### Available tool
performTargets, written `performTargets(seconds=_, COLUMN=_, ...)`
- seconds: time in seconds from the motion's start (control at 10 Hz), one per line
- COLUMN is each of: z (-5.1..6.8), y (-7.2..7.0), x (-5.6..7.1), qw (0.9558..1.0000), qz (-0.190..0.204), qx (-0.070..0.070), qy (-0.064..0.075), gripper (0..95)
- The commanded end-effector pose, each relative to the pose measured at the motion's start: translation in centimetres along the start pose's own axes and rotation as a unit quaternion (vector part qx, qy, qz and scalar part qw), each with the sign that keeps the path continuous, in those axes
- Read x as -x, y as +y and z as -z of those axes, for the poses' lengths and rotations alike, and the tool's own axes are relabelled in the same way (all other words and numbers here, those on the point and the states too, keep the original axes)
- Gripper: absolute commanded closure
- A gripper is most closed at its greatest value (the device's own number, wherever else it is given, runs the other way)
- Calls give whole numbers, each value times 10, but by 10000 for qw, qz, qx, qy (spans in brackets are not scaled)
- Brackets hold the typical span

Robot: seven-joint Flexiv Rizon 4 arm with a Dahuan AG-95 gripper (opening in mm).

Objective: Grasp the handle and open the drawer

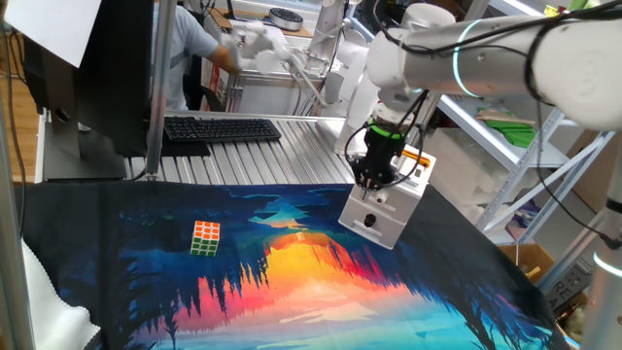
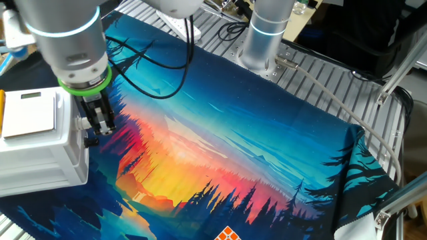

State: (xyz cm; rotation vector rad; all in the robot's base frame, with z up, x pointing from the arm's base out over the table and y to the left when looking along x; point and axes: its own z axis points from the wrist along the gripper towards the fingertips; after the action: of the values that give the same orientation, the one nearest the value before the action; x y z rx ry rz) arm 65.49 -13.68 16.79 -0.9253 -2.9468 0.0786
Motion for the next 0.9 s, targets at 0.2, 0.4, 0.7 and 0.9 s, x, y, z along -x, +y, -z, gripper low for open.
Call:
performTargets(seconds=0.2, z=0, y=-2, x=-3, qw=9993, qz=376, qx=-12, qy=12, gripper=950)
performTargets(seconds=0.4, z=0, y=-2, x=-3, qw=9989, qz=448, qx=140, qy=56, gripper=950)
performTargets(seconds=0.7, z=0, y=-2, x=-3, qw=9982, qz=597, qx=-18, qy=-66, gripper=950)
performTargets(seconds=0.9, z=0, y=-2, x=-3, qw=9990, qz=418, qx=-65, qy=-104, gripper=950)
